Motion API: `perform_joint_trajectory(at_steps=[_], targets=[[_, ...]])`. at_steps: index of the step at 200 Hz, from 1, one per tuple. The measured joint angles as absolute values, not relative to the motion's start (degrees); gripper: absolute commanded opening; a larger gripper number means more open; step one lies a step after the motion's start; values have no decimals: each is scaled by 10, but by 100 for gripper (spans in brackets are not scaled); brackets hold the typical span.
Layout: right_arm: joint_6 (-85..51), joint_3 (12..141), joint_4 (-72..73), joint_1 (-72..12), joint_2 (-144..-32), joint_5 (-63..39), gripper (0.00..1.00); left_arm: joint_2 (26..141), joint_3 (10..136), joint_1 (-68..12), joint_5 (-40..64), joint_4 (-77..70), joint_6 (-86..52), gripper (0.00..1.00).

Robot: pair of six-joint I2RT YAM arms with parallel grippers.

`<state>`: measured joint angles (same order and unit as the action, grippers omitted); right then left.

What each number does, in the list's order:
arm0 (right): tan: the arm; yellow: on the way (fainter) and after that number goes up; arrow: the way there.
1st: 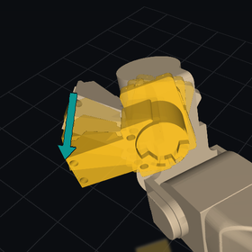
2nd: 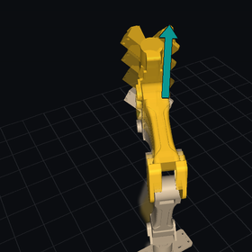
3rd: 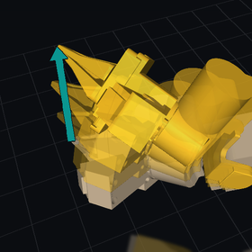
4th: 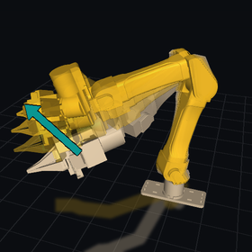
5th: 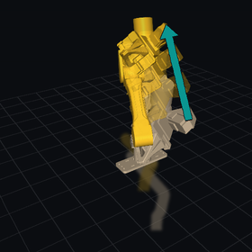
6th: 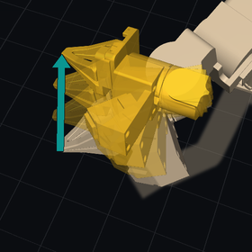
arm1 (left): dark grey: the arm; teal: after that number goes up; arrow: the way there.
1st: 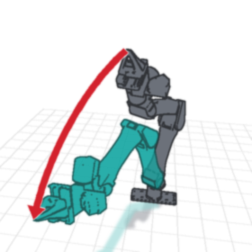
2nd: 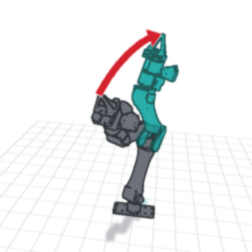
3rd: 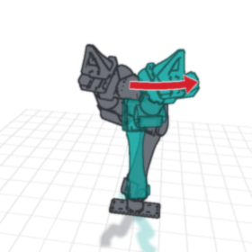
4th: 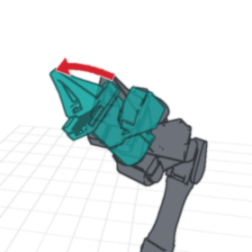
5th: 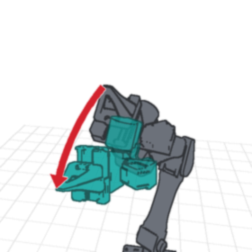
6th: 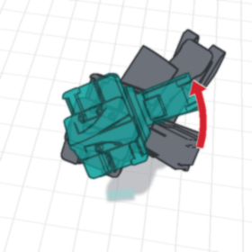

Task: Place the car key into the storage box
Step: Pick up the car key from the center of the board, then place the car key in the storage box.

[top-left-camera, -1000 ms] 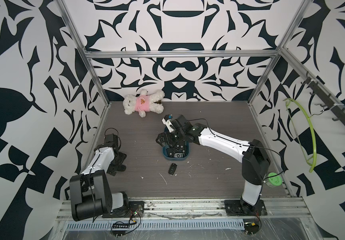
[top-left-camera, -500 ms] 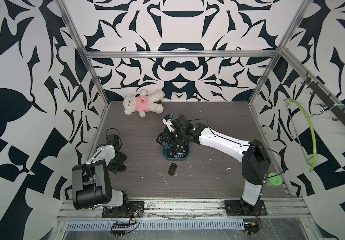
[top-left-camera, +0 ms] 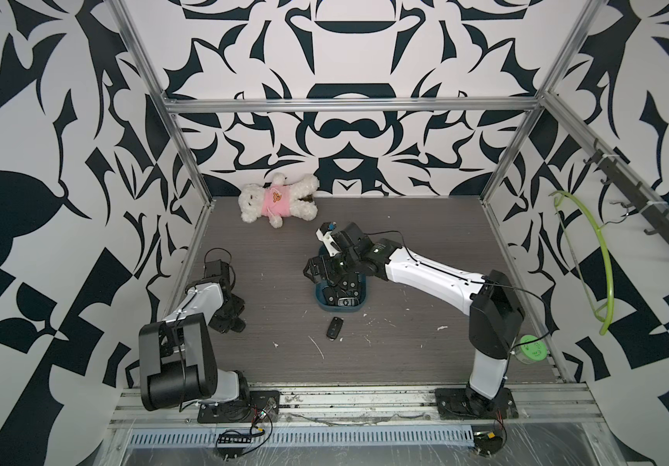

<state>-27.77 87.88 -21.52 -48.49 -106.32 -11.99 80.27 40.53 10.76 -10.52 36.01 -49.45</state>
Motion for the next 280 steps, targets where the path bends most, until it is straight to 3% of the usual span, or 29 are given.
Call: perform_joint_trajectory(at_steps=[42, 96, 197, 280], targets=[[-291, 852, -215, -485, -1062, -100, 100, 772, 435, 75, -99, 389, -490, 32], [-321, 778, -214, -472, -997, -59, 100, 780, 570, -62, -114, 421, -490, 34], [-356, 652, -235, -403, -841, 25, 100, 957, 787, -316, -144, 437, -474, 37], [-370, 633, -261, -400, -808, 54, 100, 1069, 853, -377, -125, 447, -414, 40]])
